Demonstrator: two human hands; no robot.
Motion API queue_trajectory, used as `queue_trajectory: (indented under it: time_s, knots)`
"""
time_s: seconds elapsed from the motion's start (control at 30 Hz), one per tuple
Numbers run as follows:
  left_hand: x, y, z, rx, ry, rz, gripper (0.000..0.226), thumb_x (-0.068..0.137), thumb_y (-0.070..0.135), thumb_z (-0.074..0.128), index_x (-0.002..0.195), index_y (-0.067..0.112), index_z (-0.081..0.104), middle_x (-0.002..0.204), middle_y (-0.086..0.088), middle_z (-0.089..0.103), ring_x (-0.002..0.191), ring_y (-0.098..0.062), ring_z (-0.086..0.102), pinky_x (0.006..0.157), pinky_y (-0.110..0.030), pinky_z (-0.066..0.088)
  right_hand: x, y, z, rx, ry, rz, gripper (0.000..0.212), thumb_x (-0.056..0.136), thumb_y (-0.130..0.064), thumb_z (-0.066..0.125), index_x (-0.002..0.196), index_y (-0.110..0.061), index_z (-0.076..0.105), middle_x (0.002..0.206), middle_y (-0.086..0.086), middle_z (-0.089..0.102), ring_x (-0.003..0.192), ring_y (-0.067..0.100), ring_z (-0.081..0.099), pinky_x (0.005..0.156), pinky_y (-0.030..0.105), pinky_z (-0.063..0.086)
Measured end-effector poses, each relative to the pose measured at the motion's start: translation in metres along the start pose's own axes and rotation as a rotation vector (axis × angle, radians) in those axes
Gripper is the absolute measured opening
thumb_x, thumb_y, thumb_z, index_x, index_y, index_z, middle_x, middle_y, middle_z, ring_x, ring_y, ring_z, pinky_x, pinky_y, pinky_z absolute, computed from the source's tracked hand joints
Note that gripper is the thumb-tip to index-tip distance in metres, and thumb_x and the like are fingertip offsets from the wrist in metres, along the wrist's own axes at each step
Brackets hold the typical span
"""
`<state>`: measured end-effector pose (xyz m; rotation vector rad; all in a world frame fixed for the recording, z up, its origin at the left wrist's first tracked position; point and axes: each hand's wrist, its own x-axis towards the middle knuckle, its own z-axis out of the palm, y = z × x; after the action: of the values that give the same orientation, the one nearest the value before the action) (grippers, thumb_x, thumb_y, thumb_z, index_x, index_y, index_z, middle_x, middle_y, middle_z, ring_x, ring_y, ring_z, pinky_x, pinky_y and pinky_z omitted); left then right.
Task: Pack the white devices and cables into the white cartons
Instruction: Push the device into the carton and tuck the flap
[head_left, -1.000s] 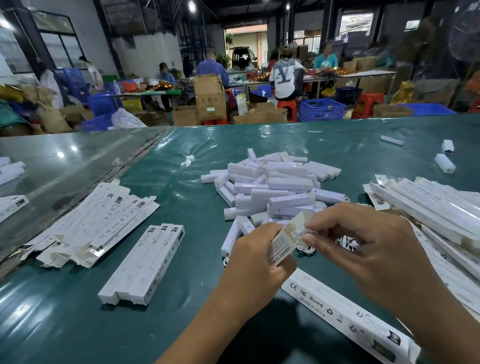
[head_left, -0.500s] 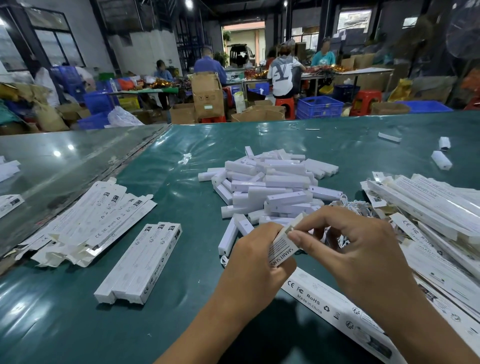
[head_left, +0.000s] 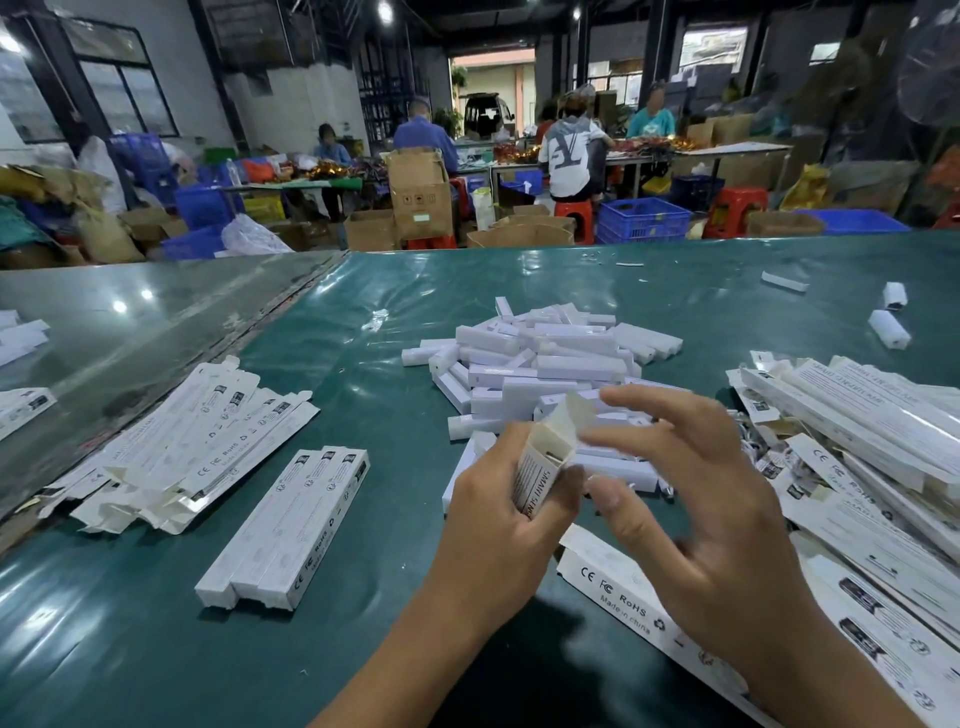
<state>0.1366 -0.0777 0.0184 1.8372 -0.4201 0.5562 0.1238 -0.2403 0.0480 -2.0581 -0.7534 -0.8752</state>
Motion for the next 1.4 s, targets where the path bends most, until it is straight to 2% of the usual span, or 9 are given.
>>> queue_trajectory:
  time_s: [0.17,0.3,0.4,0.6,0.7,0.8,0.9,1.07,1.4]
  knots:
    - [-0.005,0.001,0.008,-0.091,-0.046,0.018,0.014,0.086,0.047,0.057,0.091,0.035,0.056,0.075,0.014,0.059,0.065,-0.01,0.052,0.059,-0.03,0.044,-0.004,0.006,0.007,0.007,-0.074,-0.051,0.035,0.099,-0.039,0.052,0.121,-0.022,0.073,0.144,0.002,0.052,0.135,0.024,0.047,0.106,0.042,0.044]
    - [-0.01,-0.001,0.011,-0.223,0.029,0.05,0.036,0.091,0.041,0.067,0.122,0.036,0.049,0.106,0.007,0.065,0.081,-0.013,0.064,0.067,-0.025,0.051,-0.004,0.006,0.008,0.109,-0.014,0.056,0.031,0.101,-0.044,0.049,0.117,-0.033,0.073,0.142,-0.008,0.054,0.128,0.019,0.054,0.103,0.027,0.044]
    - [-0.013,0.001,0.015,-0.206,0.084,0.116,0.034,0.095,0.045,0.065,0.126,0.039,0.05,0.108,0.005,0.064,0.082,-0.017,0.064,0.068,-0.034,0.053,-0.004,0.002,0.011,0.263,0.074,0.201,0.018,0.093,-0.042,0.063,0.104,-0.043,0.077,0.128,-0.015,0.061,0.12,0.015,0.06,0.097,0.015,0.043]
    - [-0.014,0.002,0.017,-0.108,0.12,0.247,0.026,0.1,0.035,0.061,0.124,0.03,0.055,0.117,0.006,0.06,0.108,-0.023,0.062,0.089,-0.039,0.052,-0.004,-0.002,0.016,0.646,0.172,0.447,0.034,0.078,-0.035,0.08,0.109,-0.034,0.066,0.113,-0.005,0.071,0.107,0.015,0.067,0.087,0.03,0.056]
    - [-0.011,0.004,0.017,-0.097,0.107,0.283,0.023,0.099,0.027,0.064,0.121,0.022,0.059,0.116,0.002,0.061,0.108,-0.025,0.062,0.087,-0.036,0.052,-0.003,-0.003,0.009,0.545,0.084,0.428,0.022,0.085,-0.041,0.072,0.106,-0.035,0.072,0.107,-0.006,0.075,0.1,0.017,0.071,0.084,0.04,0.058]
    - [-0.009,0.005,0.017,-0.14,0.115,0.242,0.023,0.098,0.029,0.066,0.119,0.022,0.061,0.114,0.001,0.062,0.105,-0.026,0.063,0.082,-0.029,0.052,-0.002,-0.007,0.007,0.511,0.062,0.392,0.019,0.088,-0.046,0.063,0.099,-0.037,0.076,0.102,-0.008,0.076,0.095,0.016,0.072,0.083,0.031,0.056]
    - [-0.012,0.002,0.015,-0.16,0.087,0.231,0.02,0.1,0.026,0.058,0.119,0.024,0.061,0.112,-0.001,0.065,0.1,-0.027,0.064,0.08,-0.037,0.054,-0.001,-0.007,0.005,0.561,0.085,0.398,0.008,0.088,-0.034,0.07,0.091,-0.033,0.077,0.091,-0.005,0.078,0.083,0.012,0.073,0.075,0.021,0.056]
    - [-0.012,0.001,0.013,-0.262,0.08,0.058,0.032,0.09,0.038,0.07,0.118,0.038,0.053,0.113,-0.002,0.065,0.099,-0.028,0.067,0.077,-0.036,0.057,-0.002,-0.003,0.002,0.461,0.075,0.372,0.011,0.084,-0.022,0.071,0.088,-0.031,0.077,0.092,-0.008,0.076,0.082,0.015,0.073,0.072,0.021,0.057]
    - [-0.01,-0.001,0.011,-0.165,0.024,0.166,0.034,0.095,0.032,0.065,0.126,0.04,0.054,0.115,0.001,0.066,0.105,-0.026,0.066,0.077,-0.041,0.06,0.0,-0.002,0.0,0.356,0.111,0.314,0.01,0.089,-0.025,0.068,0.089,-0.03,0.077,0.087,-0.013,0.076,0.081,0.014,0.072,0.069,0.02,0.054]
